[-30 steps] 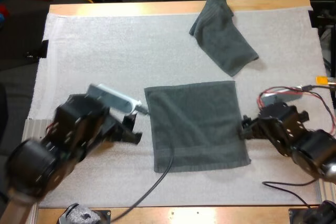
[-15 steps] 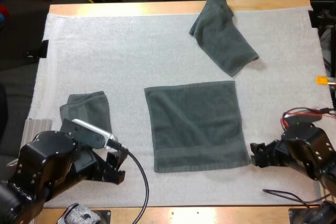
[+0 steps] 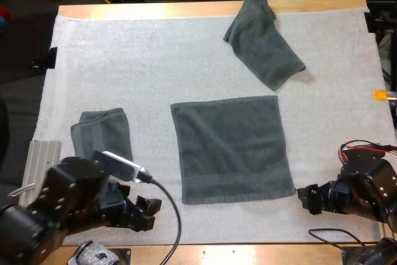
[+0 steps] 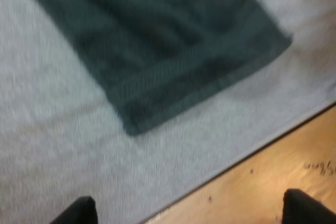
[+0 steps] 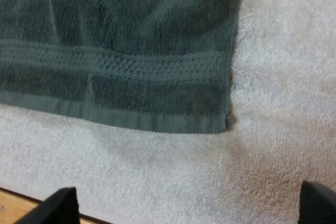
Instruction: Pick towel from pile, fold and stack
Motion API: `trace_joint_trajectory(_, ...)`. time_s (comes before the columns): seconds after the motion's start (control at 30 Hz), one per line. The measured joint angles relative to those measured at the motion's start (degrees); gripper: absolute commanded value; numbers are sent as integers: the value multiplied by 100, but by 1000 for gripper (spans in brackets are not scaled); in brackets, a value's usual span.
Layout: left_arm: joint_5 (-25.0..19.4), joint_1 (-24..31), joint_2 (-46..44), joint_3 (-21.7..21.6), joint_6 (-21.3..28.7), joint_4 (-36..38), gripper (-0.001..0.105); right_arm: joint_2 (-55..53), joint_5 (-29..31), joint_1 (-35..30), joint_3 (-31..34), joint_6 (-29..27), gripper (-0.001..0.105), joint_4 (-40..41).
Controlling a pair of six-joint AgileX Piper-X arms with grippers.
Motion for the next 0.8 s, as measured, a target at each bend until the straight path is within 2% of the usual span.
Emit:
trace_joint_trajectory(0.13, 14, 0, 0, 466, 1, 12, 68, 0, -142, 0, 96, 117, 79, -102)
trace_joint_trajectory(0.27, 24, 0, 0, 700, 1, 3, 68, 0, -349, 0, 533, 383, 79, -528)
trace_joint_trajectory(0.53, 61, 0, 0, 745, 1, -199, 68, 13, -395, 0, 1576, 896, 79, -1582)
trace_joint_trajectory(0.8, 233, 0, 0, 745, 1, -199, 68, 13, -324, 0, 2258, 1376, 79, -2502)
